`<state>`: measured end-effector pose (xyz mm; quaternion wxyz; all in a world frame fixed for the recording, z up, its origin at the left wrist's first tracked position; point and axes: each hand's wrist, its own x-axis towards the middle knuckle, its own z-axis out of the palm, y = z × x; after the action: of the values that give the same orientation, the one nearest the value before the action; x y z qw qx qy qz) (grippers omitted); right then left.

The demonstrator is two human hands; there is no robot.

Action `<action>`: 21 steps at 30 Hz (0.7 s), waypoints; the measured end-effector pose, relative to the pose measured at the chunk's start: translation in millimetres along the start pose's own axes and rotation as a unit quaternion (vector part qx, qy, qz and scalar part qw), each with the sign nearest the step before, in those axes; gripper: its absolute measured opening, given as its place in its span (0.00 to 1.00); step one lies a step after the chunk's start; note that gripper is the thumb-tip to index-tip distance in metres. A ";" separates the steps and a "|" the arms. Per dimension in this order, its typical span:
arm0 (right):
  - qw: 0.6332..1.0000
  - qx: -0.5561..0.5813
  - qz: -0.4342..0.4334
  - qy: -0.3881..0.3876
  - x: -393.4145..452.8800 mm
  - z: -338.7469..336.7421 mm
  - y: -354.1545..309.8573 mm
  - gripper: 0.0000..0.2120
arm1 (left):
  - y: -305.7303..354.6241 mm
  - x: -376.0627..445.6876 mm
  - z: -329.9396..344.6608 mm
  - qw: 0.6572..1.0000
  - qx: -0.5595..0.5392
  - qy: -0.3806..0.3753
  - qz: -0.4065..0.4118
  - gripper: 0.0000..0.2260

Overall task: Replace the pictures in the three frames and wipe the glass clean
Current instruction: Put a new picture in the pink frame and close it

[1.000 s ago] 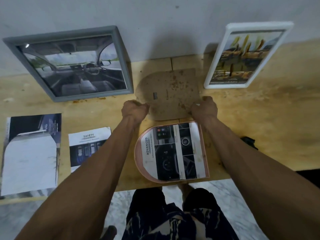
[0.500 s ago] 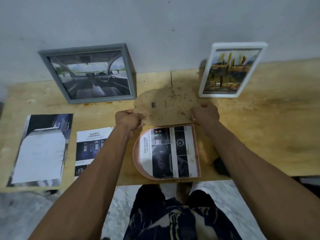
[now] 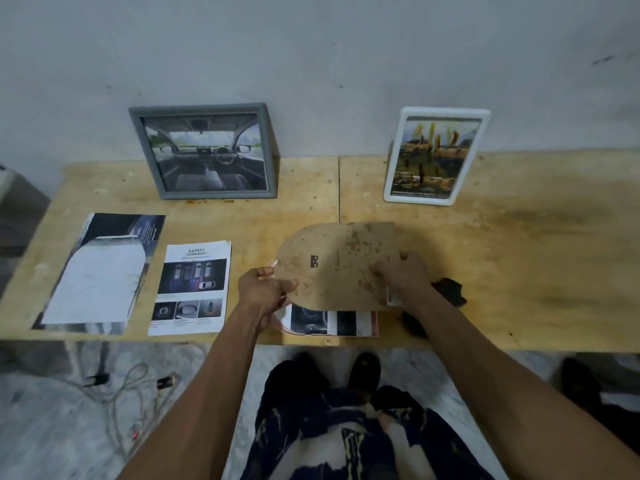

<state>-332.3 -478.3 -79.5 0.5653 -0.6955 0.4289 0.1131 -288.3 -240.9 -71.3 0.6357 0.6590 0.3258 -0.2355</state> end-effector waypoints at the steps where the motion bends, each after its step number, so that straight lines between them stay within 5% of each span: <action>1: 1.000 -0.010 -0.015 0.010 -2.4 1.3 6.8 0.26 | -6.5 -1.1 -2.1 1.000 0.005 0.005 -0.002 0.21; 9: 0.998 -0.026 -0.047 0.043 -32.2 8.5 40.6 0.36 | -36.5 2.6 -28.8 0.994 0.112 0.007 0.009 0.22; 14: 0.995 -0.006 -0.066 0.070 -36.4 6.4 52.9 0.34 | -44.2 14.3 -46.9 0.951 0.274 0.097 0.103 0.19; 21: 0.991 0.004 -0.073 0.109 -34.6 4.4 70.5 0.35 | -38.8 29.6 -60.5 0.904 0.406 0.061 0.123 0.25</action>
<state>-403.0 -457.7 -107.3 0.5247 -0.7308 0.4365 -0.0062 -302.8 -177.9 -114.4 0.3162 0.9078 0.1564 -0.2268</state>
